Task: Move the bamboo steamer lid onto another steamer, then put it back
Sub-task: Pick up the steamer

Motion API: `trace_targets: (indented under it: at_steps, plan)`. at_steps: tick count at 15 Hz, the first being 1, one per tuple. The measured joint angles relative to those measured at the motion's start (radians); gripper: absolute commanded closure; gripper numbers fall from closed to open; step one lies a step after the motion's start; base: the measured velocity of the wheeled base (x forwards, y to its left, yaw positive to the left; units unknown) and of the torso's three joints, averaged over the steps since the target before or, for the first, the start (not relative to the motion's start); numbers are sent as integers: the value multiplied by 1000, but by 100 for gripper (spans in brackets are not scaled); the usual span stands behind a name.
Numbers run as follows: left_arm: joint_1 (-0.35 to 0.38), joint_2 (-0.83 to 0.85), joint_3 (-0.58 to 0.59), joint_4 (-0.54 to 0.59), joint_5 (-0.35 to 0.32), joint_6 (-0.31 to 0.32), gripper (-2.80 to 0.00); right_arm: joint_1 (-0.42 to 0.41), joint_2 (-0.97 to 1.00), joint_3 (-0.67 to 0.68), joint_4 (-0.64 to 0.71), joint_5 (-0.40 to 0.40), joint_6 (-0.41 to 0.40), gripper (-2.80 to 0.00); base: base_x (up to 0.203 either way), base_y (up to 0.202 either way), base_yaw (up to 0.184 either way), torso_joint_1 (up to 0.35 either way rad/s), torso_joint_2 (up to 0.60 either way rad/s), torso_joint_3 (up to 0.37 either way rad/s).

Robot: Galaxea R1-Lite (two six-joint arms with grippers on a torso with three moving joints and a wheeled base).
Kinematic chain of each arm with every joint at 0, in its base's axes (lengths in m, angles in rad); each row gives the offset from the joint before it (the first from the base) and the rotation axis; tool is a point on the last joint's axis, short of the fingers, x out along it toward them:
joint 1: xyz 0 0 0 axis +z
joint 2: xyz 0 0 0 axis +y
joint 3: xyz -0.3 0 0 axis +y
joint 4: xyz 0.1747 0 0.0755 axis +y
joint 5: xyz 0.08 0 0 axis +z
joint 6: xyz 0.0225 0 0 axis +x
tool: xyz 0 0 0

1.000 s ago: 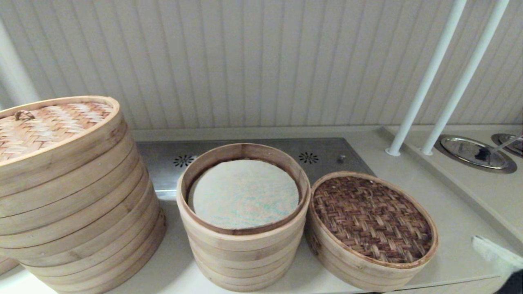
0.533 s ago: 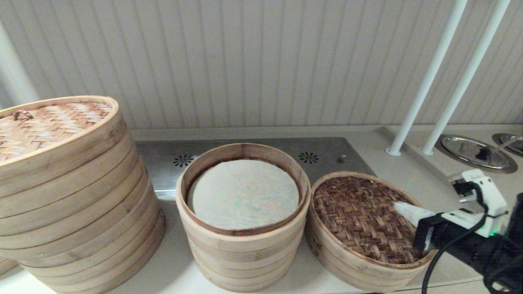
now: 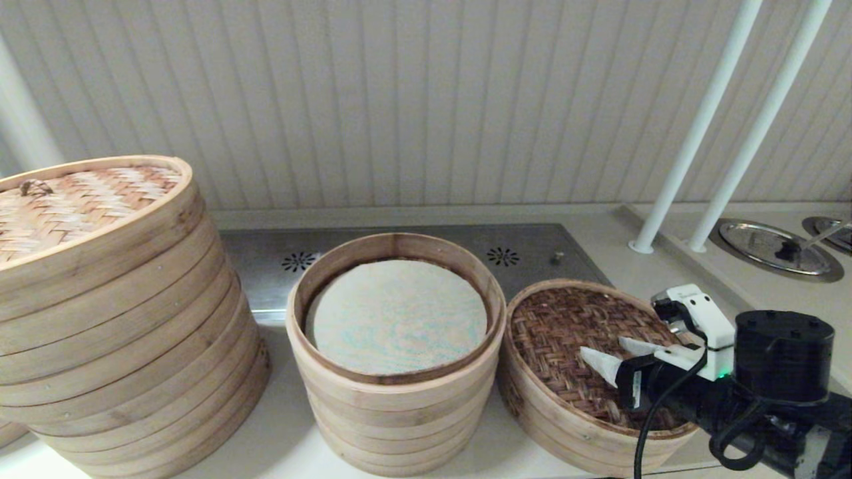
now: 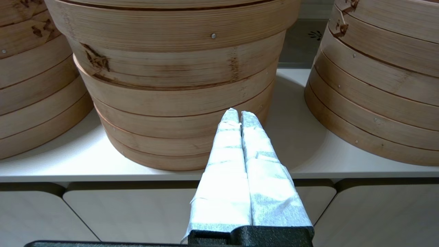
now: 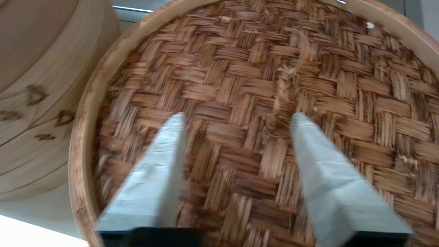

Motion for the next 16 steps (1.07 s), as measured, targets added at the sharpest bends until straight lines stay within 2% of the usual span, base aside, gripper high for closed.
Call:
trace_targets:
  at_steps: [12, 13, 16]
  plan:
    - [-1, 0, 0, 0, 0, 0, 0, -58, 76, -75, -17, 0, 34, -280, 0, 0, 0, 0, 0, 0]
    - [-1, 0, 0, 0, -1, 0, 0, -59, 82, -78, -31, -1, 34, 0, 0, 0, 0, 0, 0, 0]
    - [-1, 0, 0, 0, 0, 1, 0, -67, 91, -78, -49, -1, 34, 0, 0, 0, 0, 0, 0, 0]
